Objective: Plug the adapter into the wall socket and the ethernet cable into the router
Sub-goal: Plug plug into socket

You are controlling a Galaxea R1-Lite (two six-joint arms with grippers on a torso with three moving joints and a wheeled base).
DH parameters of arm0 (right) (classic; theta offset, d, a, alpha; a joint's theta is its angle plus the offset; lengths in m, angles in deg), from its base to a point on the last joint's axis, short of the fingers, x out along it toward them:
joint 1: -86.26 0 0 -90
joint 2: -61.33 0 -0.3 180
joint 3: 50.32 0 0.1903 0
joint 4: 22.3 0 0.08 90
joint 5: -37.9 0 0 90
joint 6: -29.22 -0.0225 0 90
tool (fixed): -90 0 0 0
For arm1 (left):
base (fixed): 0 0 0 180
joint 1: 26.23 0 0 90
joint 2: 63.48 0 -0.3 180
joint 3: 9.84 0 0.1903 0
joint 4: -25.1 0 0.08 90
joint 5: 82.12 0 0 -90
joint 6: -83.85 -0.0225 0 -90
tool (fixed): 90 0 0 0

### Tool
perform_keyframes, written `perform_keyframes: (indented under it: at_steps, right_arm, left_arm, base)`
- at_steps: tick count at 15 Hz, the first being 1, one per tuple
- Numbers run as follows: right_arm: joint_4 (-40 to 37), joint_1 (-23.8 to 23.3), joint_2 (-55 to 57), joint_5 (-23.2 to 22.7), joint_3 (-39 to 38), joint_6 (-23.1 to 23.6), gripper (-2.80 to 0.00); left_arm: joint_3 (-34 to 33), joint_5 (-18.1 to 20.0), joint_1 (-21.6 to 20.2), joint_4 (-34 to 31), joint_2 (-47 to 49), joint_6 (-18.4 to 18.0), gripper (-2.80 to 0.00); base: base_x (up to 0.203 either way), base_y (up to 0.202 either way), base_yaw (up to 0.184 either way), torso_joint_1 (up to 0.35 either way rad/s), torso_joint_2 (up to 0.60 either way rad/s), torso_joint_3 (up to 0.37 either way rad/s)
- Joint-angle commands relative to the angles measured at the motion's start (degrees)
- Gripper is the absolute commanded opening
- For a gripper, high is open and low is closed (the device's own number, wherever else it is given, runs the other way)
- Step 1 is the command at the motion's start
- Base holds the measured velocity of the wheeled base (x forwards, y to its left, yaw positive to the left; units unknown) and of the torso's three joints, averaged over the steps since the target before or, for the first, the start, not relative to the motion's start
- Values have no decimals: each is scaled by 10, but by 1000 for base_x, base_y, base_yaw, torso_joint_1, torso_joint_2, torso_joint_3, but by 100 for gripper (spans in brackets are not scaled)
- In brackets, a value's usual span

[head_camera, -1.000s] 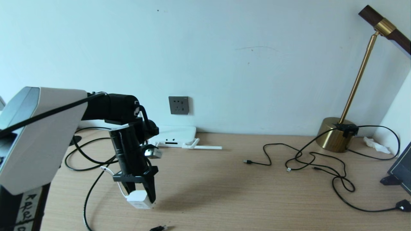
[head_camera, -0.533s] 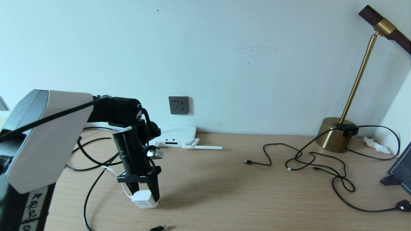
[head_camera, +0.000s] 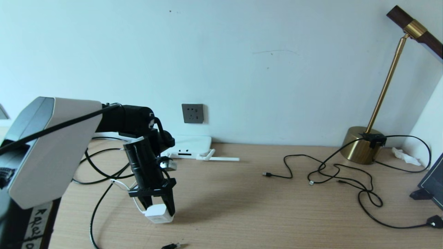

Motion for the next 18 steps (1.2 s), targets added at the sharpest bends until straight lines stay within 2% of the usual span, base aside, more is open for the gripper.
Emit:
perform_keyframes:
  at_steps: [1, 9, 13, 15, 16, 18]
  right_arm:
    - [0, 0, 0, 0, -5, 0, -280]
    - [0, 0, 0, -1, -5, 0, -280]
    - [0, 0, 0, -1, -5, 0, -280]
    - [0, 0, 0, 0, -5, 0, -280]
    - [0, 0, 0, -1, -5, 0, -280]
    - [0, 0, 0, -1, -5, 0, -280]
  left_arm:
    - [0, 1, 0, -4, 1, 2, 0]
    - [5, 2, 3, -4, -13, 4, 0]
    - [15, 8, 4, 0, -88, 1, 0]
    - [21, 29, 5, 50, -148, -6, 0]
    - [22, 35, 5, 85, -177, -18, 0]
    - [23, 40, 3, 128, -227, -80, 0]
  base:
    - [0, 0, 0, 0, 0, 0]
    - [0, 0, 0, 0, 0, 0]
    - [0, 0, 0, 0, 0, 0]
    - [0, 0, 0, 0, 0, 0]
    - [0, 0, 0, 0, 0, 0]
    - [0, 0, 0, 0, 0, 0]
